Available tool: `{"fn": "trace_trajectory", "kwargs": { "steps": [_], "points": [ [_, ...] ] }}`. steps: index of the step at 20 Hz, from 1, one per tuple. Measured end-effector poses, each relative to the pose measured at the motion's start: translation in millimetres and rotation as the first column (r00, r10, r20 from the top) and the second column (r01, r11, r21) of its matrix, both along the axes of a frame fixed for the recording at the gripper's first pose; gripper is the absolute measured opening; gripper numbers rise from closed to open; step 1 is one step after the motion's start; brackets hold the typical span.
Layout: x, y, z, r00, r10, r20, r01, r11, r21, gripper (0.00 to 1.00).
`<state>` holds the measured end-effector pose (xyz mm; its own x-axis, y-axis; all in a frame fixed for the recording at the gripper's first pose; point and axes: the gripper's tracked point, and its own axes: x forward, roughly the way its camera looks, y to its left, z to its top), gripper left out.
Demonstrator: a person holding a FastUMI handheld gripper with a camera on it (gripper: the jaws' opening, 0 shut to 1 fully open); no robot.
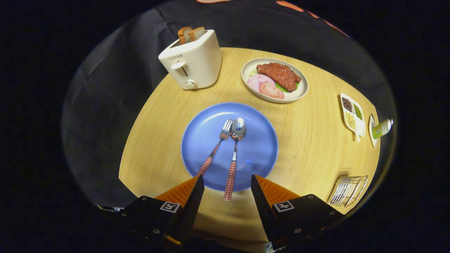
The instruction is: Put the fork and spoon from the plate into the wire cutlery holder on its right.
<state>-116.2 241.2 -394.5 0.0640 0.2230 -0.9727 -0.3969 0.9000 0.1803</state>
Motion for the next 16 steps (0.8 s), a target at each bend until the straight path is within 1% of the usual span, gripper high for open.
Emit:
{"fn": "trace_trajectory", "kwargs": {
  "steps": [3,5,6,7,9,13,16],
  "points": [
    [-3.0,-6.5,-14.8,0.998,-0.011,-0.070,0.008,0.999,-0.048,0.78],
    [-9.7,-4.1,-23.6,0.993,-0.015,-0.121,0.008,0.998,-0.055,0.77],
    [-14.5,-2.5,-25.7,0.988,-0.016,-0.151,0.007,0.998,-0.055,0.75],
    [-17.1,-1.5,-28.9,0.985,-0.021,-0.172,0.010,0.998,-0.060,0.70],
    [-20.3,-1.9,-34.5,0.979,-0.028,-0.200,0.012,0.997,-0.081,0.65],
    [-22.7,-0.6,-37.8,0.977,-0.031,-0.210,0.010,0.995,-0.101,0.50],
    [-23.4,0.3,-40.6,0.977,-0.018,-0.211,-0.005,0.994,-0.107,0.37]
  ]
}}
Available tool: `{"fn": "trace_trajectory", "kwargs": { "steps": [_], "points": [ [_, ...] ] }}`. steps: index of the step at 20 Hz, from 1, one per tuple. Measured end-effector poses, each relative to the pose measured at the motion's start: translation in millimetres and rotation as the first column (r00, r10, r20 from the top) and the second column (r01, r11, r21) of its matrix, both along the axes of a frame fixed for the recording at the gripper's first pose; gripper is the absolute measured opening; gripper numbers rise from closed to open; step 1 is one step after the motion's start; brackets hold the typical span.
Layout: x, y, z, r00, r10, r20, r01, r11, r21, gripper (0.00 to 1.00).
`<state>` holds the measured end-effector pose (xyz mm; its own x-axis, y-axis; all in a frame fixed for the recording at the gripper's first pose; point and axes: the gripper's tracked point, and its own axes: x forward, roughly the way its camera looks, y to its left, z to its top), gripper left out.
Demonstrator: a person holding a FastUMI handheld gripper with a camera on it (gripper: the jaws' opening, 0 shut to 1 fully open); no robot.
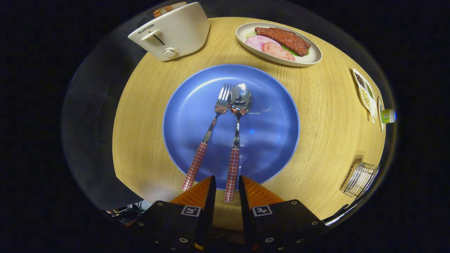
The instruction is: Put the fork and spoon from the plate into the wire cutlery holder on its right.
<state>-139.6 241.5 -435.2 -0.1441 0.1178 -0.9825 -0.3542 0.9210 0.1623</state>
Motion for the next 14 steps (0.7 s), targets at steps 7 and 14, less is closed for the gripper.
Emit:
{"fn": "trace_trajectory", "kwargs": {
  "steps": [7,14],
  "points": [
    [6.1,1.0,-0.2,0.999,0.029,0.035,-0.029,0.999,0.013,0.10],
    [27.1,-47.3,47.5,0.993,-0.042,0.109,0.038,0.999,0.038,0.09]
  ]
}}
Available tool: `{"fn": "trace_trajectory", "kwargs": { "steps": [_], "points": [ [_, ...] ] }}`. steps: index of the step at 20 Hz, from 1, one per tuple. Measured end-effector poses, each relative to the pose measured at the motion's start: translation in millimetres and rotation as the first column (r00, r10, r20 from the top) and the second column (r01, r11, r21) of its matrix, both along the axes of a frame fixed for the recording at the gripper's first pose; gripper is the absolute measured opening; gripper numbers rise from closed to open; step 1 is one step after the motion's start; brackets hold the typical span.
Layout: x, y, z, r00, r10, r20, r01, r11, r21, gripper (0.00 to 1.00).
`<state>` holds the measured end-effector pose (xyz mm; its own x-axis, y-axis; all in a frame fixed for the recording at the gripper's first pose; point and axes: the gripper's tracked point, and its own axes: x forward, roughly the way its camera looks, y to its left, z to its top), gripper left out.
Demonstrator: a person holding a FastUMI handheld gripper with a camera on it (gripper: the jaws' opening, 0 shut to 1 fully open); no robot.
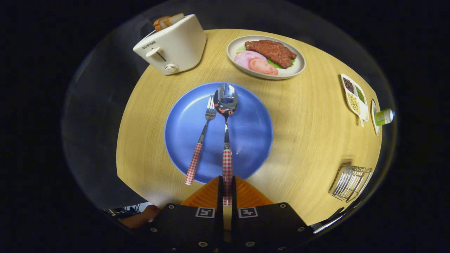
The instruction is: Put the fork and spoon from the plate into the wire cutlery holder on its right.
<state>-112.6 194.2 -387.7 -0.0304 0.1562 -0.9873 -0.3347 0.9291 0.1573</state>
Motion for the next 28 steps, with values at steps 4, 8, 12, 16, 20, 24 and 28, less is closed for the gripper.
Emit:
{"fn": "trace_trajectory", "kwargs": {
  "steps": [4,8,12,16,20,24,28],
  "points": [
    [2.1,-62.3,29.9,0.998,-0.047,0.030,0.048,0.998,-0.034,0.10],
    [-2.7,-137.7,53.2,0.994,-0.095,0.054,0.100,0.990,-0.098,0.09],
    [-15.3,-207.3,70.2,0.989,-0.142,0.047,0.148,0.975,-0.166,0.10],
    [-33.6,-259.9,71.6,0.988,-0.155,0.003,0.152,0.964,-0.217,0.10],
    [-54.9,-290.1,68.3,0.987,-0.154,-0.053,0.138,0.962,-0.234,0.10],
    [-67.1,-304.0,62.5,0.985,-0.138,-0.102,0.112,0.967,-0.228,0.10],
    [-69.4,-309.8,60.4,0.981,-0.131,-0.142,0.099,0.972,-0.215,0.10]
  ]
}}
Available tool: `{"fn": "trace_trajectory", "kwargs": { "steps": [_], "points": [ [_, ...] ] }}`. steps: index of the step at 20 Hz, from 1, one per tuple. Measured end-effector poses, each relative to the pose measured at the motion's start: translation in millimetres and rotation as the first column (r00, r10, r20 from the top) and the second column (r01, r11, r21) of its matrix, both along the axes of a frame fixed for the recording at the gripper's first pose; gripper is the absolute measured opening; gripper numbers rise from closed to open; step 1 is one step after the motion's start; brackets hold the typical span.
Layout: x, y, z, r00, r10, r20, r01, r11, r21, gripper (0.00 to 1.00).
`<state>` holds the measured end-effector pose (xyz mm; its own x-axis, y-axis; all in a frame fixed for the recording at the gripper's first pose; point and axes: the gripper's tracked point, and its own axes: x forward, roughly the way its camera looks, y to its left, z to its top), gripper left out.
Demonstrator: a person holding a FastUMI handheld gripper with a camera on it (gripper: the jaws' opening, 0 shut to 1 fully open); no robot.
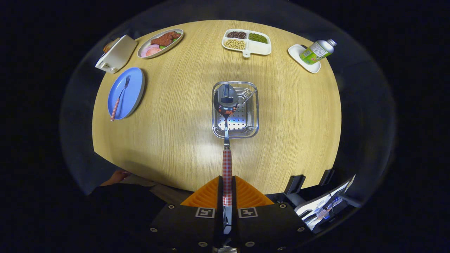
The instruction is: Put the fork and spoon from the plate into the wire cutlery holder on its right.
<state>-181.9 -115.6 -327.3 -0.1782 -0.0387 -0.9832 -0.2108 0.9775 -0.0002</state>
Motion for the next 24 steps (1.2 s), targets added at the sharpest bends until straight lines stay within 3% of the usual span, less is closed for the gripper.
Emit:
{"fn": "trace_trajectory", "kwargs": {
  "steps": [14,17,20,24],
  "points": [
    [32.7,-9.3,-4.5,0.993,0.057,-0.106,-0.058,0.998,-0.006,0.10],
    [44.4,-9.8,-5.8,0.988,0.094,-0.124,-0.097,0.995,-0.012,0.10],
    [41.7,-16.9,-3.0,0.973,0.181,-0.141,-0.186,0.982,-0.021,0.10],
    [27.4,-21.3,-1.0,0.965,0.192,-0.176,-0.197,0.980,-0.011,0.10]
  ]
}}
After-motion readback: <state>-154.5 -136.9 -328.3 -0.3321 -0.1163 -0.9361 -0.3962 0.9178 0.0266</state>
